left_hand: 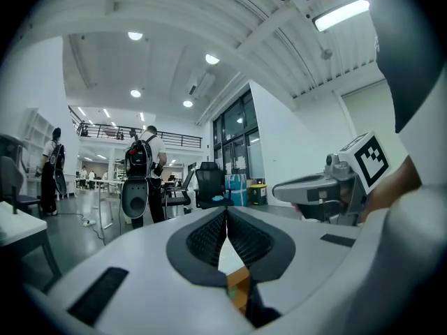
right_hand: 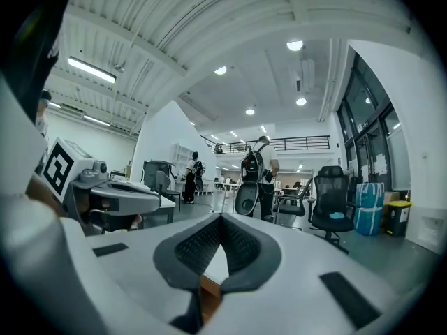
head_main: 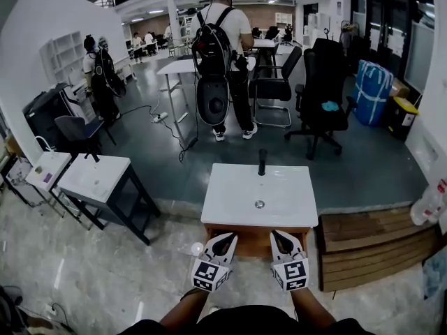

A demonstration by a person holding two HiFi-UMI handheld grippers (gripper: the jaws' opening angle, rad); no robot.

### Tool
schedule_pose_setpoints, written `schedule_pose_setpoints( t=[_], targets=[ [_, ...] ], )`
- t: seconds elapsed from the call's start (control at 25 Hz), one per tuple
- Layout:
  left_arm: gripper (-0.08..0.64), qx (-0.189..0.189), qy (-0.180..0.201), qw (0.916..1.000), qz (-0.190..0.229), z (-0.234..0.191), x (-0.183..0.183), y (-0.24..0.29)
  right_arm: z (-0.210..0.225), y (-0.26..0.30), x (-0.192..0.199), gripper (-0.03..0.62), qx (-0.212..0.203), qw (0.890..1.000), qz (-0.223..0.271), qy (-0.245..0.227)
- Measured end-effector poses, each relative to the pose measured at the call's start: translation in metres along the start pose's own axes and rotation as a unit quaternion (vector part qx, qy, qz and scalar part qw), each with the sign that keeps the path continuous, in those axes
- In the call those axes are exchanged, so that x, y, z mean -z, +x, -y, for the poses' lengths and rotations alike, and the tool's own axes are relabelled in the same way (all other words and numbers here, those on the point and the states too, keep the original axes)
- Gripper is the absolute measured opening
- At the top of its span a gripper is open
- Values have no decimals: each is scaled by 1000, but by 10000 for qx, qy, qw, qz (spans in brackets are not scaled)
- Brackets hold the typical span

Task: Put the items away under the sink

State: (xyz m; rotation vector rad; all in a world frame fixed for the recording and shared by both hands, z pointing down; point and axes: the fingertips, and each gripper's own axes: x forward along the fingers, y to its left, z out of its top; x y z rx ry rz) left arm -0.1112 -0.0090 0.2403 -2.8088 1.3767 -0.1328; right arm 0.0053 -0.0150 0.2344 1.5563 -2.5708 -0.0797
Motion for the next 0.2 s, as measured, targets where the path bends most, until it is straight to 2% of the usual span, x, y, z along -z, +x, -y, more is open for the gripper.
schedule_pose_setpoints(
  t=[0.2],
  targets=[
    [21, -16, 70, 10000, 64, -12, -6, 3, 2, 14, -4, 18, 9, 10000, 54, 6]
  ],
)
